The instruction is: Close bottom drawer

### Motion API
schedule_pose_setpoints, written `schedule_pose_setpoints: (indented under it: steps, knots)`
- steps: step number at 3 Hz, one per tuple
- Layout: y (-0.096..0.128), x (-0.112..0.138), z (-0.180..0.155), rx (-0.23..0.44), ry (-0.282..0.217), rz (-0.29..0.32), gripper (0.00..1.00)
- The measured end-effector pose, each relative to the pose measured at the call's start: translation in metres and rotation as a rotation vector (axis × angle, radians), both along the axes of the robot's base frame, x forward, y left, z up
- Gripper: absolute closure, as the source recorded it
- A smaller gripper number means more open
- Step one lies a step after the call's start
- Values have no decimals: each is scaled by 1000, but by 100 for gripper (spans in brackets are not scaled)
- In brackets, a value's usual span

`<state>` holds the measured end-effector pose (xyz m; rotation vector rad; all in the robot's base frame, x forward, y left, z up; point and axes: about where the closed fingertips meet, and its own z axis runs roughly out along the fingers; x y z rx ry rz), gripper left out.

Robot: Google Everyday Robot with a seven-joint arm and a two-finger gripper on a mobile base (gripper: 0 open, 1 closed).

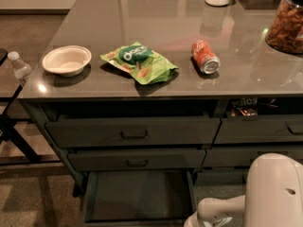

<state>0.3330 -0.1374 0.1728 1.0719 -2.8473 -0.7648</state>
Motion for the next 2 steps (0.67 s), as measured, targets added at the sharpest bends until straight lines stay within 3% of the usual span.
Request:
schedule_pose_setpoints:
  steps: [1,2]
  knots:
    - [6,27,6,2,-58,-14,100]
    - [6,27,6,2,-58,-14,100]
